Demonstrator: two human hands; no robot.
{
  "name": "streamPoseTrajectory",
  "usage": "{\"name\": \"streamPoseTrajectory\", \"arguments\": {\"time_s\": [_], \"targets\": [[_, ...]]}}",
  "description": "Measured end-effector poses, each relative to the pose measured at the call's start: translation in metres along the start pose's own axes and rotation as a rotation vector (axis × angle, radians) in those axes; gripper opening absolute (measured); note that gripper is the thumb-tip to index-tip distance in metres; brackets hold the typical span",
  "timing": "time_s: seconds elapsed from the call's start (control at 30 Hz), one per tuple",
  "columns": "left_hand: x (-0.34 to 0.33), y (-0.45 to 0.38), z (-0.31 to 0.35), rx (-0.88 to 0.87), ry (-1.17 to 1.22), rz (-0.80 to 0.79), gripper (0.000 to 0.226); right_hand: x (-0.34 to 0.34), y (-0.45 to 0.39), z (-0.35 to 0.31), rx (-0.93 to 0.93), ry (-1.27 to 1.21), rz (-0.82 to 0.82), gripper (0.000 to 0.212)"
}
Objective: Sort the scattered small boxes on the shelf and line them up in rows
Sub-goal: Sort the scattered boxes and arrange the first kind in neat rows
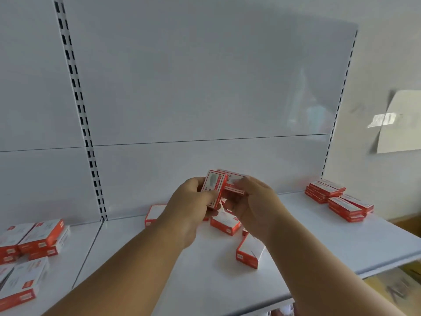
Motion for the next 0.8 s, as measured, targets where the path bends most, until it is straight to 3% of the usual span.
{"name": "streamPoseTrajectory", "arguments": {"time_s": [0.27,0.43,0.5,0.6,0.8], "targets": [[-0.075,-0.027,0.01,-0.016,0.043,0.009,0.02,0.095,0.018,-0.055,0.181,0.102,0.299,0.003],[-0.161,-0.046,0.011,-0.005,-0.058,-0.092,0.014,0.185,0.036,-0.104,0.224,0.234,0.361,0.015],[-0.201,-0.062,0.007,0.052,-0.015,-0.131,0.014,0.228,0.037,-0.13,0.261,0.381,0.405,0.021],[-0.254,-0.084,0.003,0.153,-0.014,-0.161,0.011,0.287,0.029,-0.164,0.157,0.743,0.431,0.018],[-0.327,-0.121,-0.009,0.203,-0.259,-0.076,0.009,0.354,-0.008,-0.187,-0.083,1.363,0.239,0.018]]}}
Point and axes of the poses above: each hand's wrist, its own y-axis away from the middle knuckle, its own x-axis out of the back of the hand, z = x × y, the point moved 3 cm from there along -y, towards the middle knuckle, and after that the axes turned 8 degrees about -z, right-handed, at the moved point
